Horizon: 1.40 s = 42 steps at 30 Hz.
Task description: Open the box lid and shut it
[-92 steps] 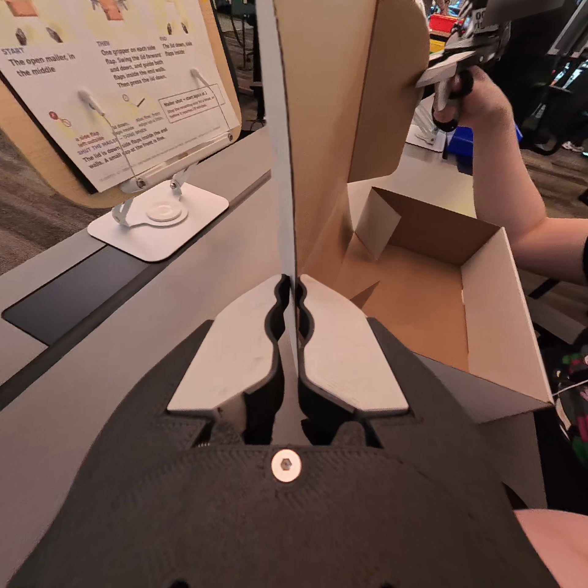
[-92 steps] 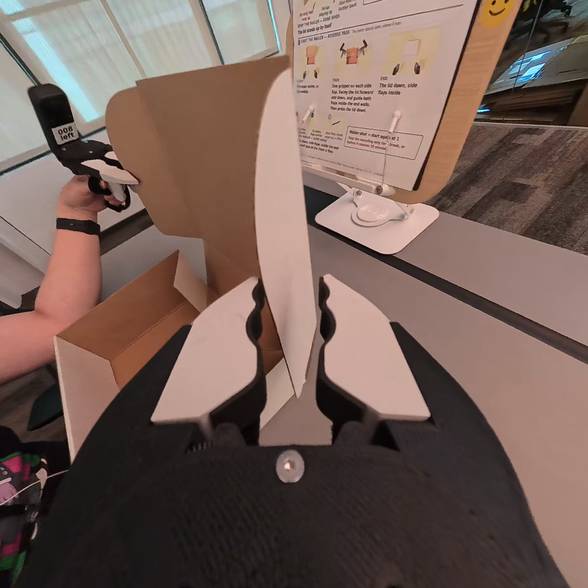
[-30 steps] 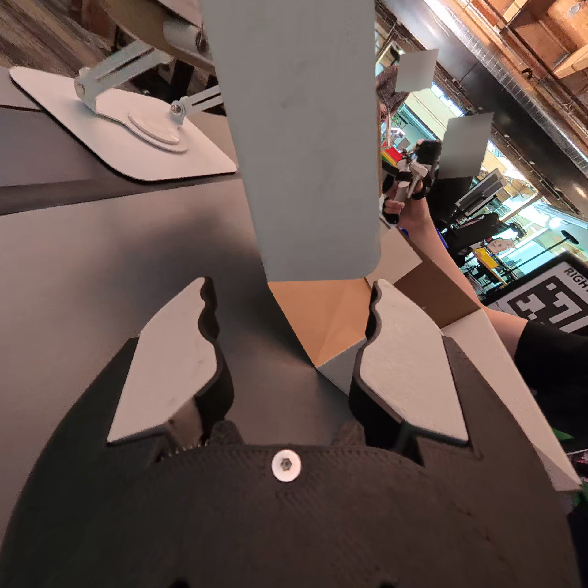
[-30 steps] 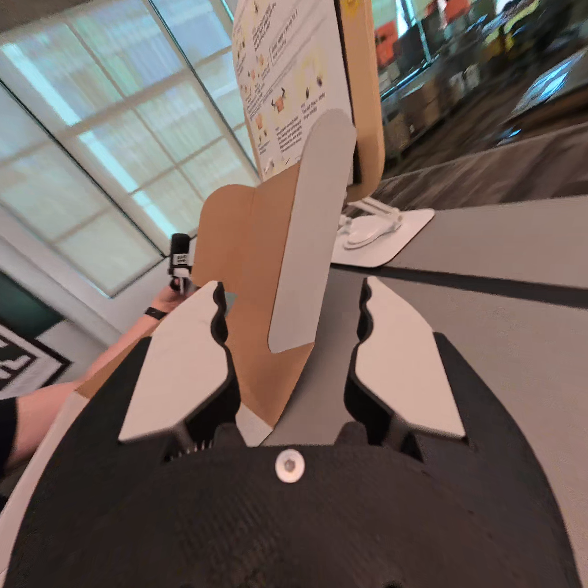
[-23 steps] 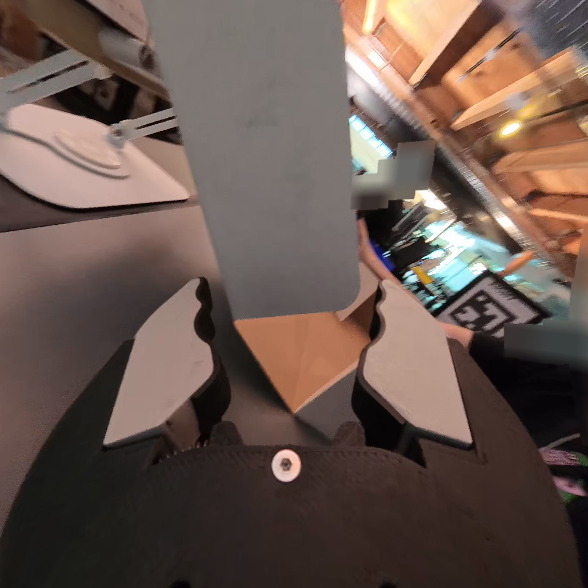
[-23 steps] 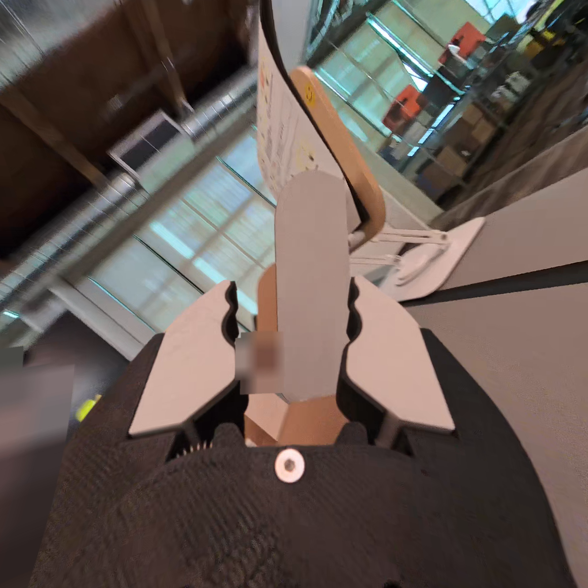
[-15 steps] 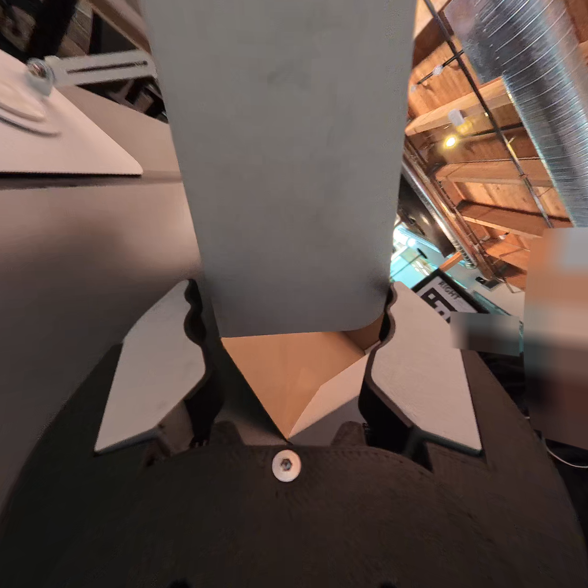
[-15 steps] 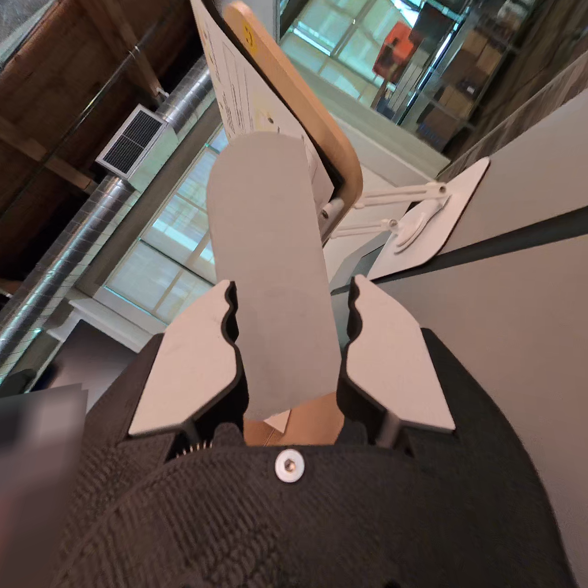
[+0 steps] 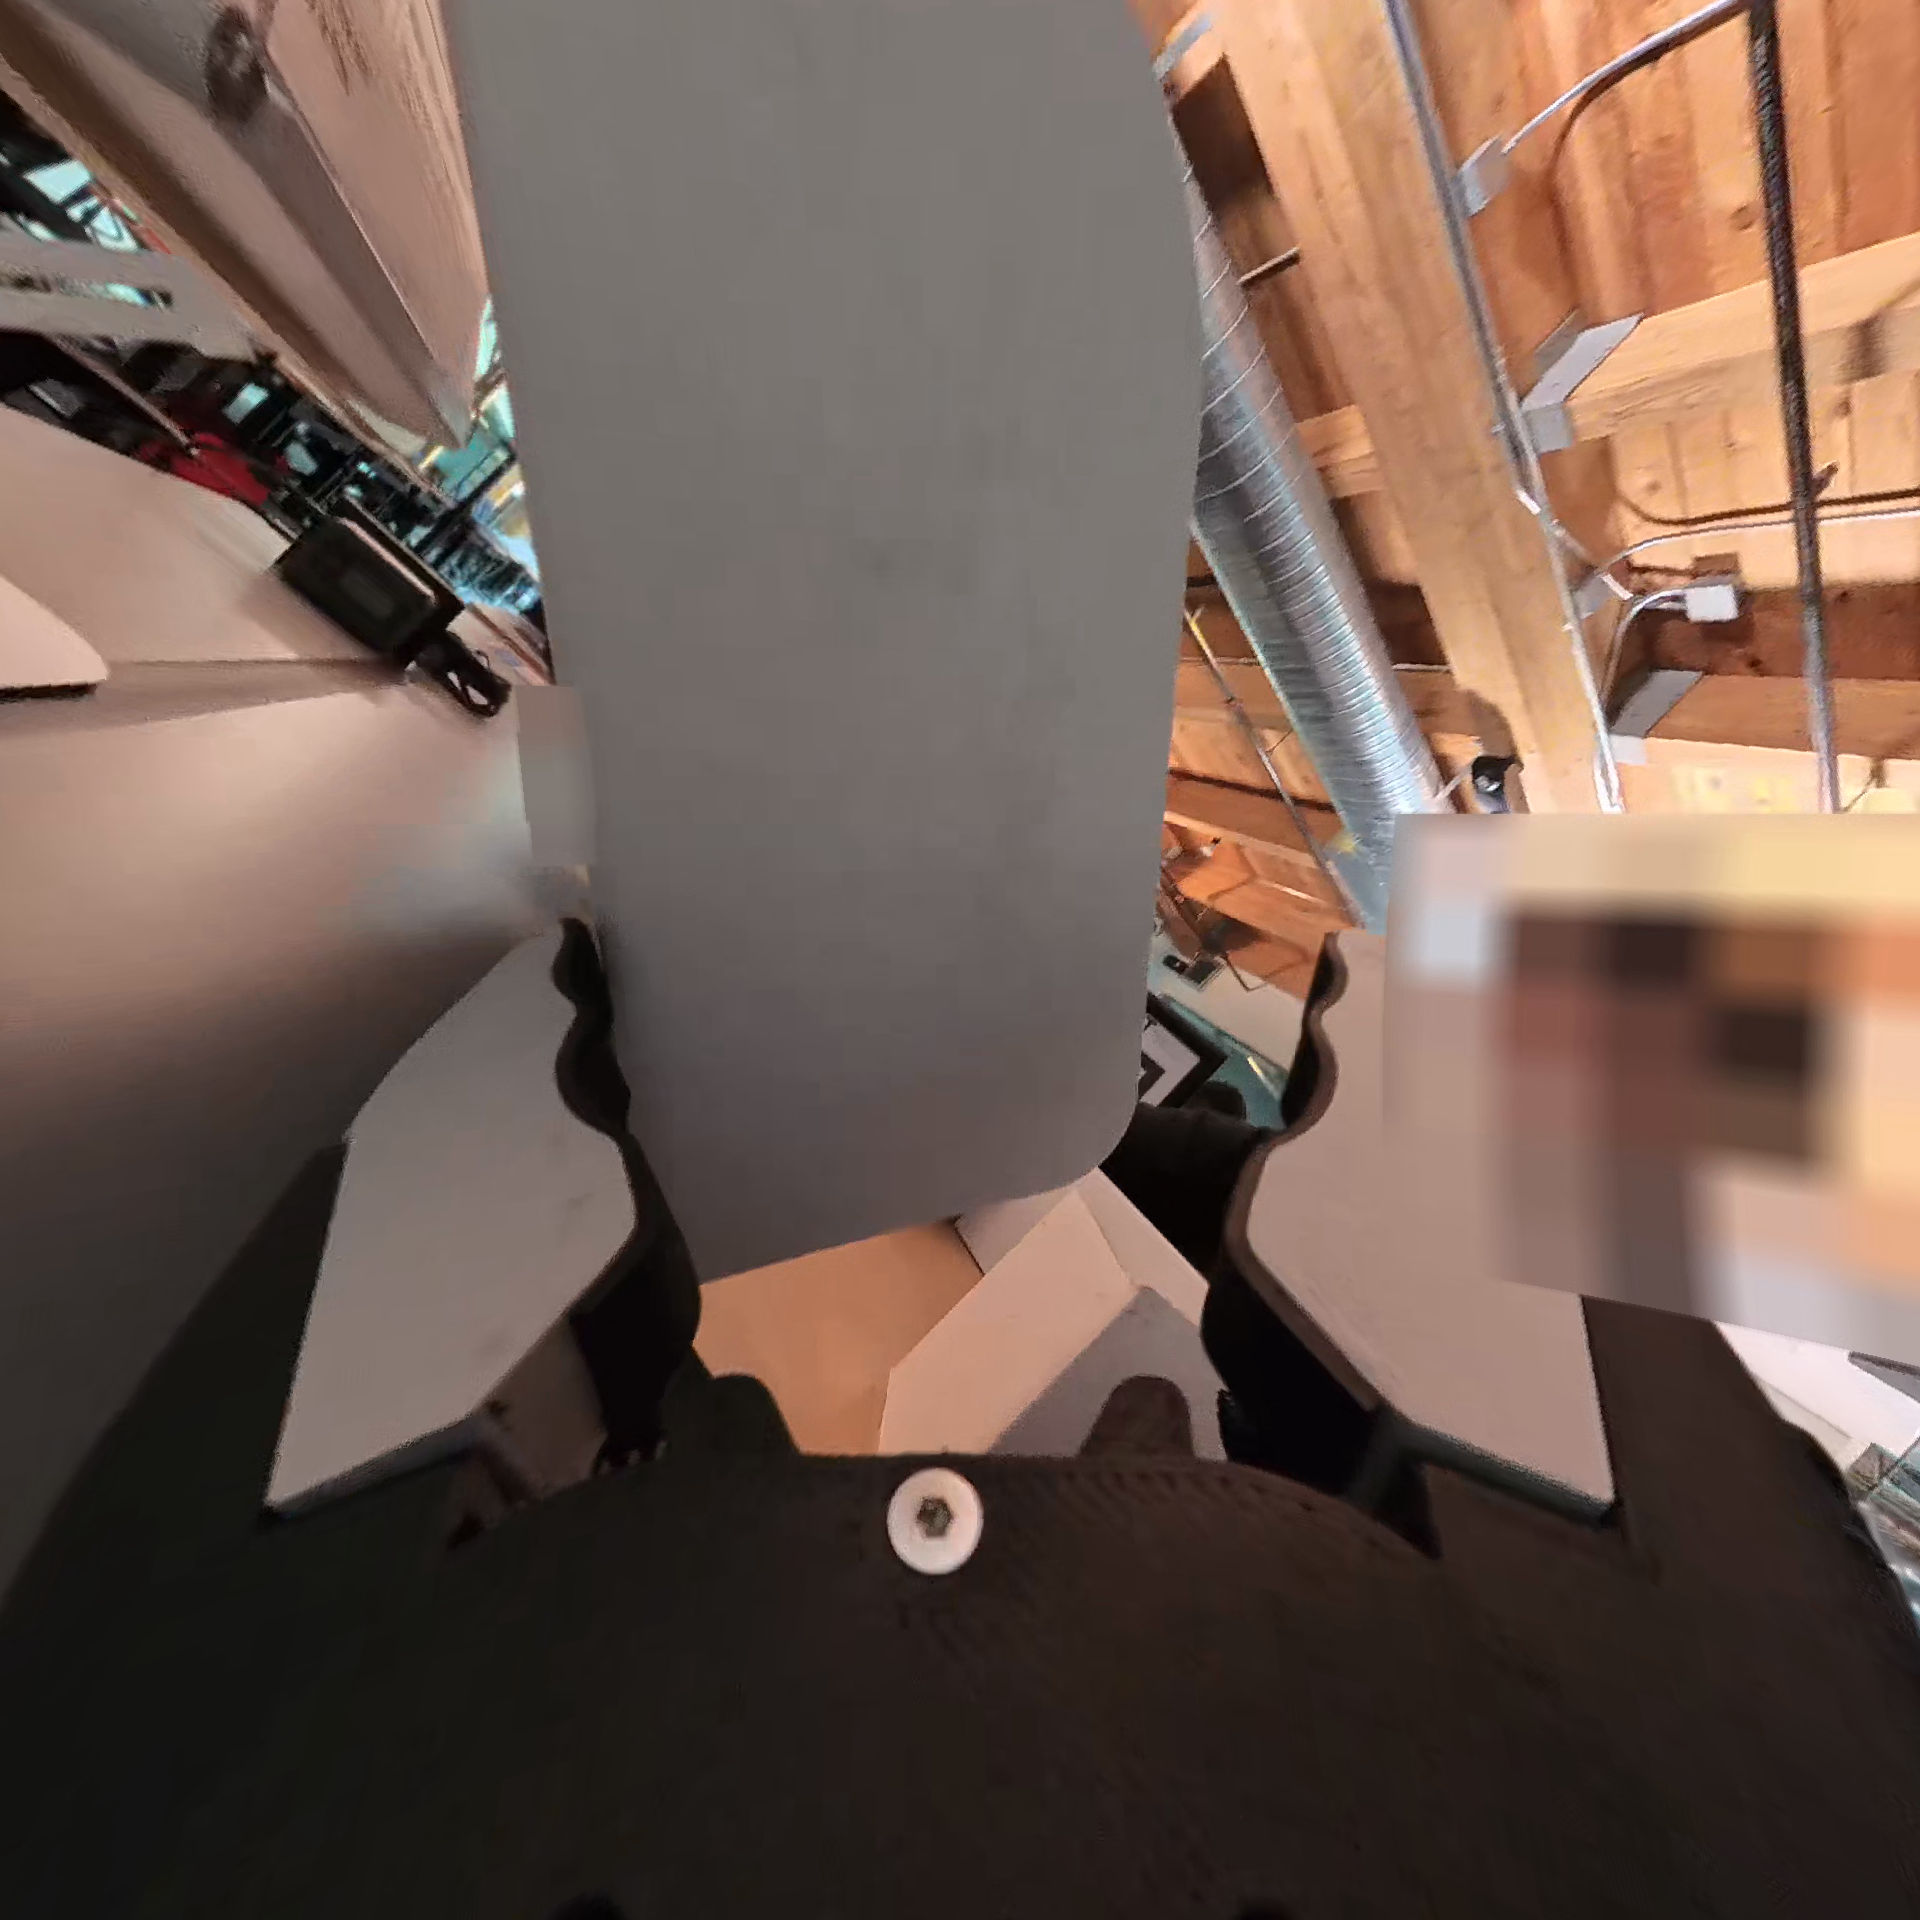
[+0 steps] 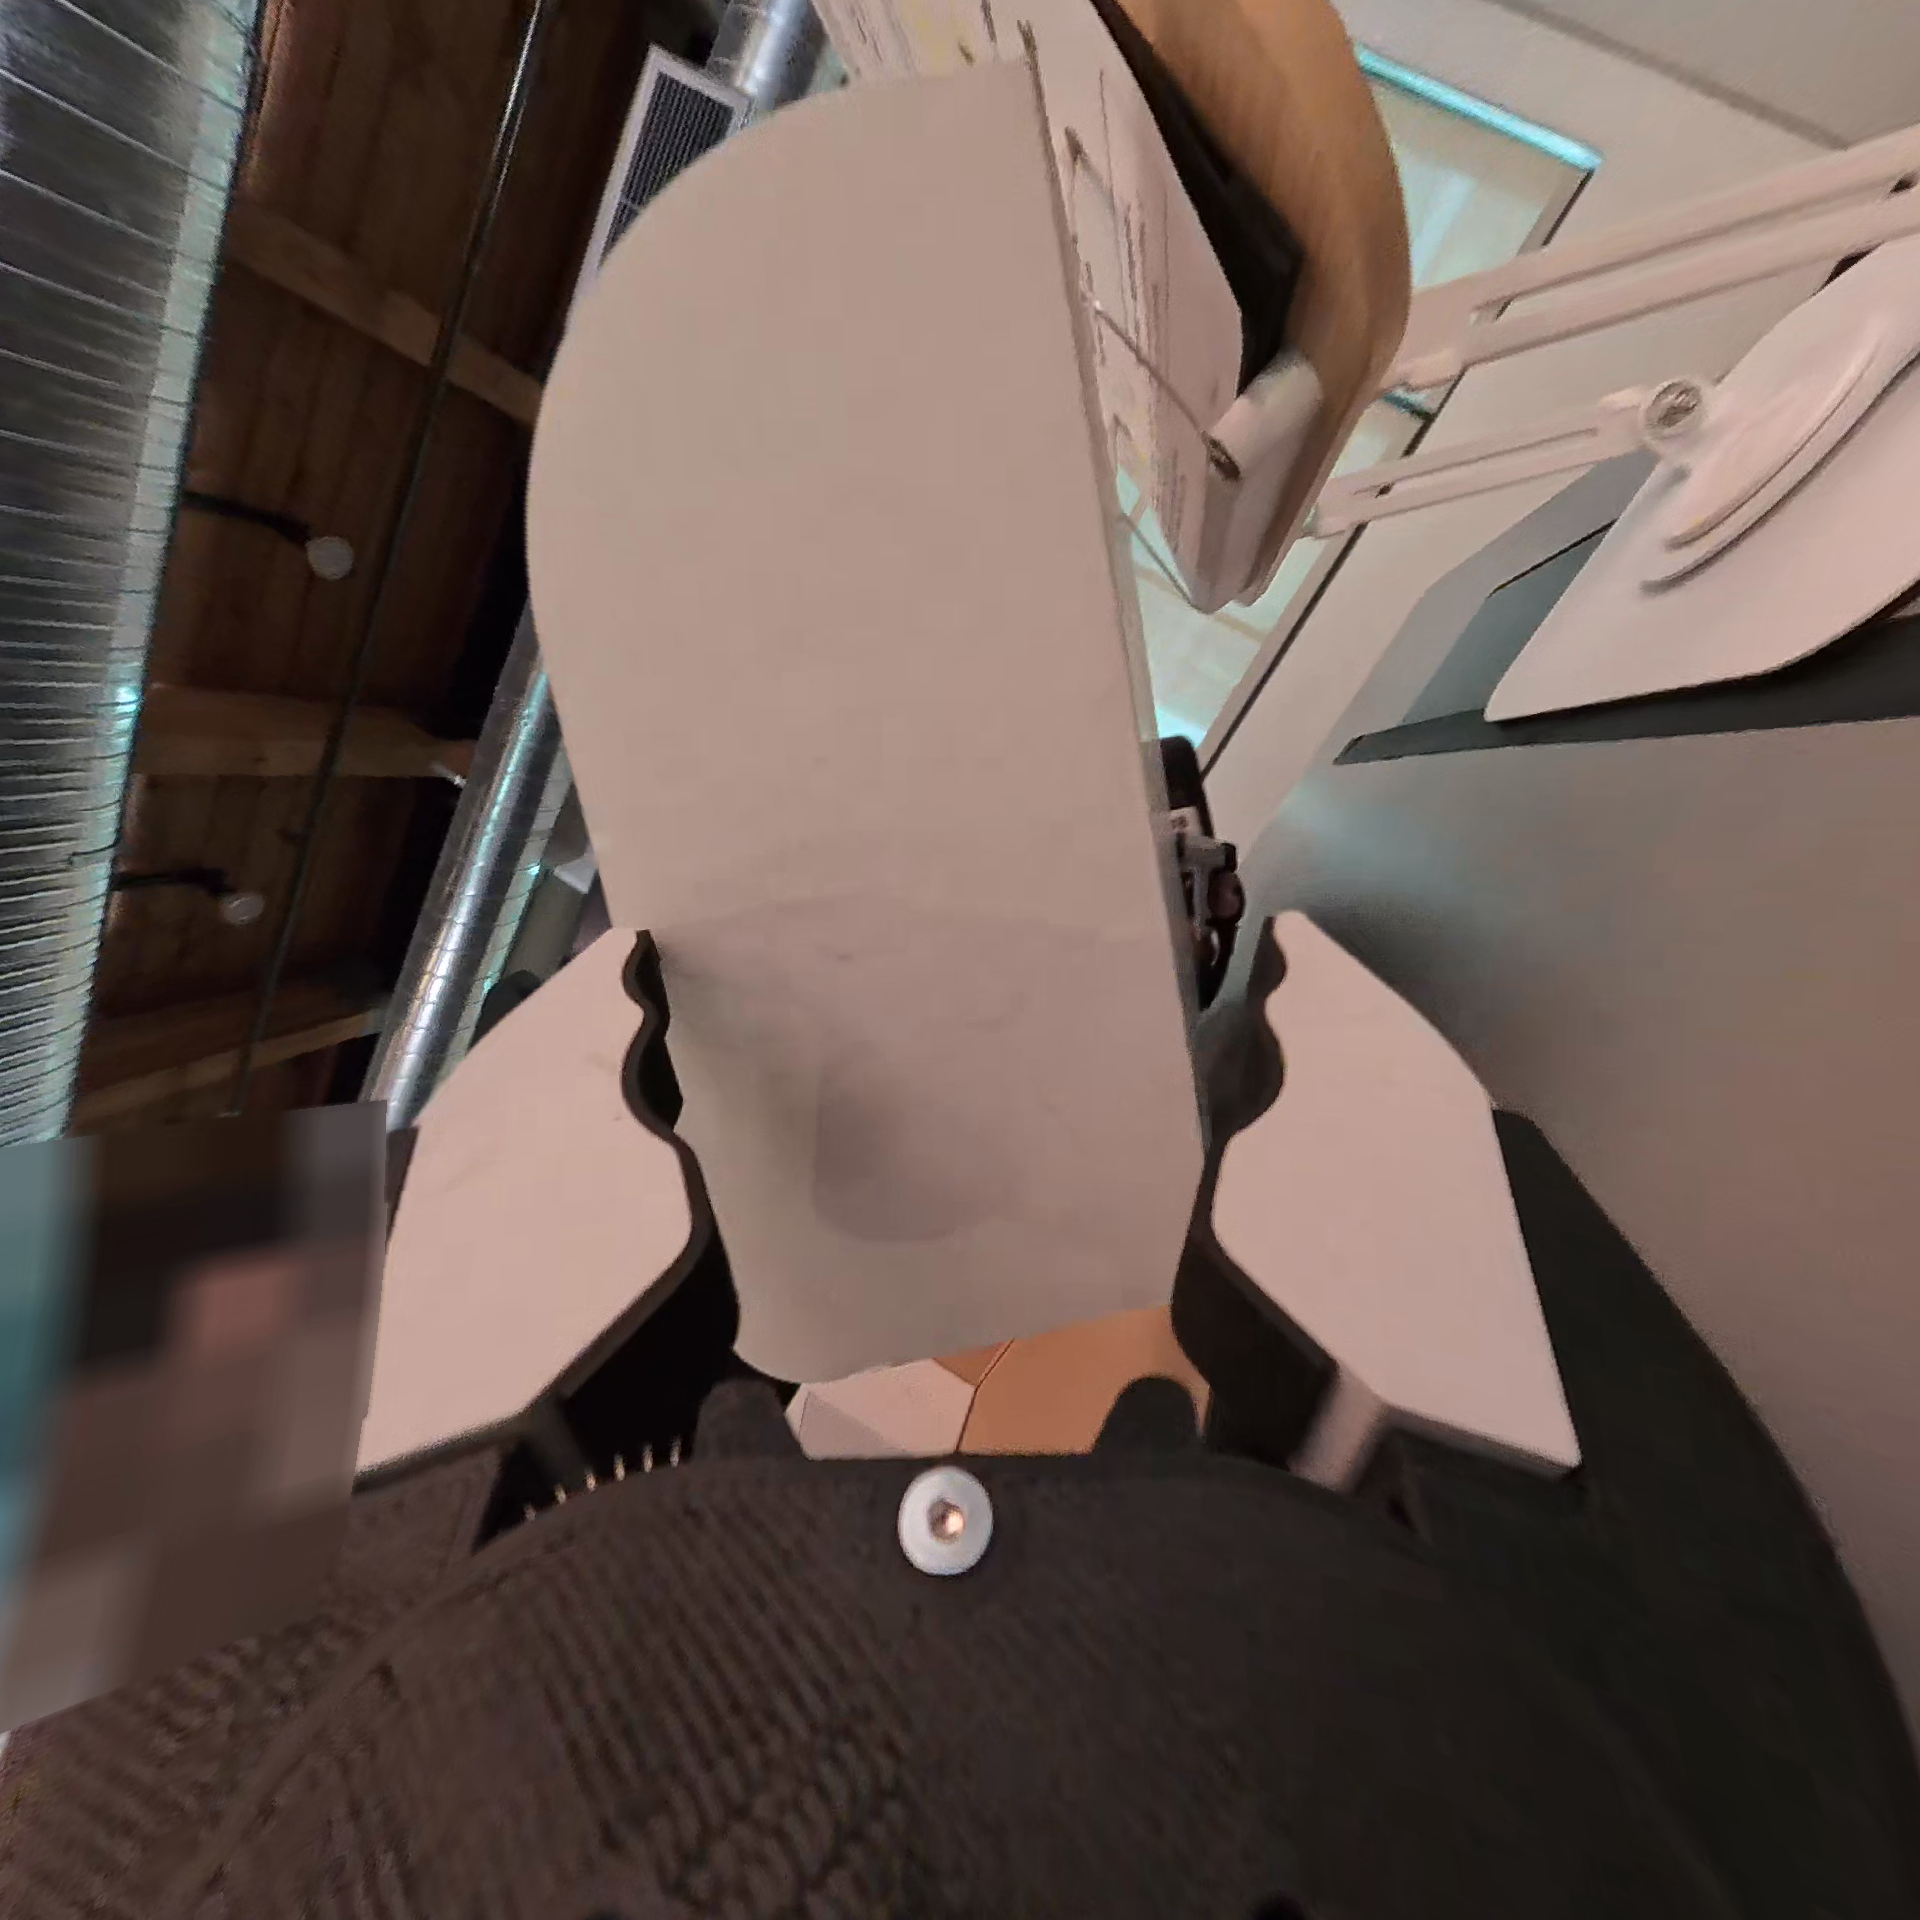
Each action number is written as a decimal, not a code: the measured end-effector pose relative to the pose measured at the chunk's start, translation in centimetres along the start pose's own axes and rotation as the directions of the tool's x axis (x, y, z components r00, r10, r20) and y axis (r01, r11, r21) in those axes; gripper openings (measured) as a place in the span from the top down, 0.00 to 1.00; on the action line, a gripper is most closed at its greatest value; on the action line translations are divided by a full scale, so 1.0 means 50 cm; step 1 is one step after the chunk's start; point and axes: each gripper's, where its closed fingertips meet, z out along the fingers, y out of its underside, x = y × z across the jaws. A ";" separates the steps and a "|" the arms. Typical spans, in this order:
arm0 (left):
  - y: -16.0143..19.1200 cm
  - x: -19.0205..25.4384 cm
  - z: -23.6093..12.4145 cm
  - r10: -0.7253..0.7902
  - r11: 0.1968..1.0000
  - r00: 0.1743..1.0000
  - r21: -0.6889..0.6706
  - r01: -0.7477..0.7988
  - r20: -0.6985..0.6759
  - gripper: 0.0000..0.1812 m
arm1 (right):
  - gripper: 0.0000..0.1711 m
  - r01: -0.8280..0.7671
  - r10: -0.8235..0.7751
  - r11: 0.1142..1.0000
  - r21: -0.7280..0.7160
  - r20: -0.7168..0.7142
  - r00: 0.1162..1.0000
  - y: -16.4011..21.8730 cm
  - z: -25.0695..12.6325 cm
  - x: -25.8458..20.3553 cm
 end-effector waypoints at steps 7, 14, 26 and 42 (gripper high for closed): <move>0.009 -0.044 0.019 -0.084 0.996 0.996 -0.042 0.085 0.027 0.30 | 0.38 -0.096 0.099 0.994 -0.049 0.053 0.994 0.017 0.028 0.018; 0.037 -0.035 0.055 -0.091 0.989 0.996 -0.118 0.088 -0.018 0.34 | 0.40 -0.097 0.109 0.992 -0.080 0.168 0.980 0.033 0.056 -0.012; 0.072 0.104 0.120 0.244 0.904 0.965 -0.339 -0.262 -0.094 0.38 | 0.43 0.405 -0.328 0.887 -0.223 0.312 0.891 0.117 0.079 -0.182; 0.171 0.229 0.154 0.519 0.610 0.835 -0.605 -0.512 -0.184 0.40 | 0.46 0.718 -0.626 0.496 -0.489 0.371 0.686 0.270 0.092 -0.274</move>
